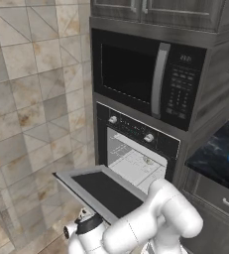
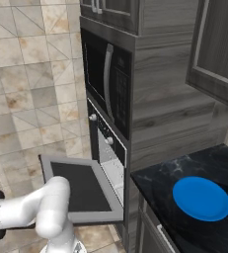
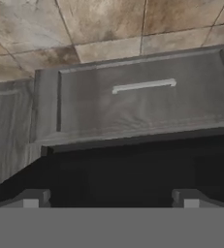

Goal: Place the fish on the bottom rack of the oven, and slide the tray back inside. Close the oven door.

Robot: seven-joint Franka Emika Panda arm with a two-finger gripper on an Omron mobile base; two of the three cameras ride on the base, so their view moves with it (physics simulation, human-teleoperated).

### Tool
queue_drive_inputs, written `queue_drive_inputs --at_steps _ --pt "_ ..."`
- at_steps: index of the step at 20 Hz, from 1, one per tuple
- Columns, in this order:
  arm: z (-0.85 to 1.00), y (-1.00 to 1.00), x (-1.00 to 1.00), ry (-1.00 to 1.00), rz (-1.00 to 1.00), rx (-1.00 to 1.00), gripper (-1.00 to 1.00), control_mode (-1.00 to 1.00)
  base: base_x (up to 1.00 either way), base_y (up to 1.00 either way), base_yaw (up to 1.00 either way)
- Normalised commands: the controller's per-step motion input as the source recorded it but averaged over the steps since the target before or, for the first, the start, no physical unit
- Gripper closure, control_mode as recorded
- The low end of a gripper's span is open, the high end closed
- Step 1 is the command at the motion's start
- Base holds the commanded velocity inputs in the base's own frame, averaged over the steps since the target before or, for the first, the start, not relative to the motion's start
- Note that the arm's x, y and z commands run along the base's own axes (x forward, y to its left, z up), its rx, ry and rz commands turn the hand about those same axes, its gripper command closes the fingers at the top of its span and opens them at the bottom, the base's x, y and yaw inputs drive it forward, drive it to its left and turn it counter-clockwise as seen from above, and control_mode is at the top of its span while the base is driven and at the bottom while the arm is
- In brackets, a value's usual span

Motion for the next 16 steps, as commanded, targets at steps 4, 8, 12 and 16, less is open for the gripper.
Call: queue_drive_inputs --at_steps 4,8,12,16 --pt "0.29 -0.99 0.30 -0.15 -0.32 -0.19 -1.00 -1.00 0.00 0.00 0.00" --pt "0.77 -0.97 0.43 -0.06 -0.25 -0.24 -1.00 -1.00 0.00 0.00 0.00" --pt "0.96 -0.93 0.46 -0.09 -0.21 -0.25 -1.00 -1.00 0.00 0.00 0.00" --pt "0.84 -0.99 0.51 -0.10 -0.19 -0.20 -1.00 -1.00 0.00 0.00 0.00"
